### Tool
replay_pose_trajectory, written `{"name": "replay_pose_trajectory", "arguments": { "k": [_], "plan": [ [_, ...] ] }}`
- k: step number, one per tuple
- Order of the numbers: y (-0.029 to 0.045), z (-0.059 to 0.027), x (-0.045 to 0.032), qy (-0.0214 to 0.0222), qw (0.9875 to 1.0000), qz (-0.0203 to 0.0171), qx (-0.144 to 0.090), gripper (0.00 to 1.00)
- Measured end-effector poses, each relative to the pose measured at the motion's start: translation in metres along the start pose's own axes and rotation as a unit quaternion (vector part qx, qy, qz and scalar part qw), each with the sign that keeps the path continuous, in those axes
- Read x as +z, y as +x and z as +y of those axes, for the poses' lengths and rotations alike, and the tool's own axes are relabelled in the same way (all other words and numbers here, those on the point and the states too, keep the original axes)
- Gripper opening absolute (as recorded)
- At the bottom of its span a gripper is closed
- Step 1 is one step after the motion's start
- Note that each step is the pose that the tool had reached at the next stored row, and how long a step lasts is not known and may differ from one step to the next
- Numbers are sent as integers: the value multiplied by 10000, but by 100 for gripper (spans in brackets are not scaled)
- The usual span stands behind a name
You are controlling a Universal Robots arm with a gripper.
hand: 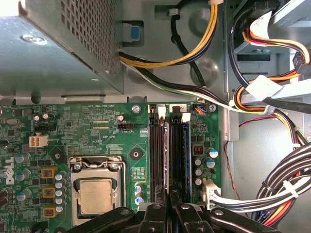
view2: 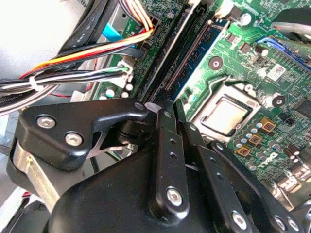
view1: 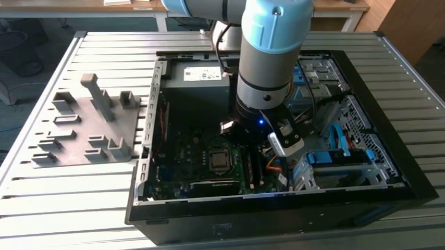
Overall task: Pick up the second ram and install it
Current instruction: 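Insert the second ram into the second slot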
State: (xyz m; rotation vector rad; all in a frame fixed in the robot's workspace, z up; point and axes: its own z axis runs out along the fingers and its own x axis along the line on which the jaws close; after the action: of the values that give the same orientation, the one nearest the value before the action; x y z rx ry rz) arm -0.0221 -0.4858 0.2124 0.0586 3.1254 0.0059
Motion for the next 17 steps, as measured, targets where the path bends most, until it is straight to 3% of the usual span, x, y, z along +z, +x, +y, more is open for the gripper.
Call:
{"name": "replay_pose_trajectory", "arguments": {
  "k": [4,7,12,17],
  "plan": [
    [0,0,7,44,10000,-1,0,14],
    [0,0,9,45,10000,-2,-1,14],
    [1,0,3,-12,10000,0,1,14],
    [1,0,-19,-17,10000,0,0,14]
  ]
}}
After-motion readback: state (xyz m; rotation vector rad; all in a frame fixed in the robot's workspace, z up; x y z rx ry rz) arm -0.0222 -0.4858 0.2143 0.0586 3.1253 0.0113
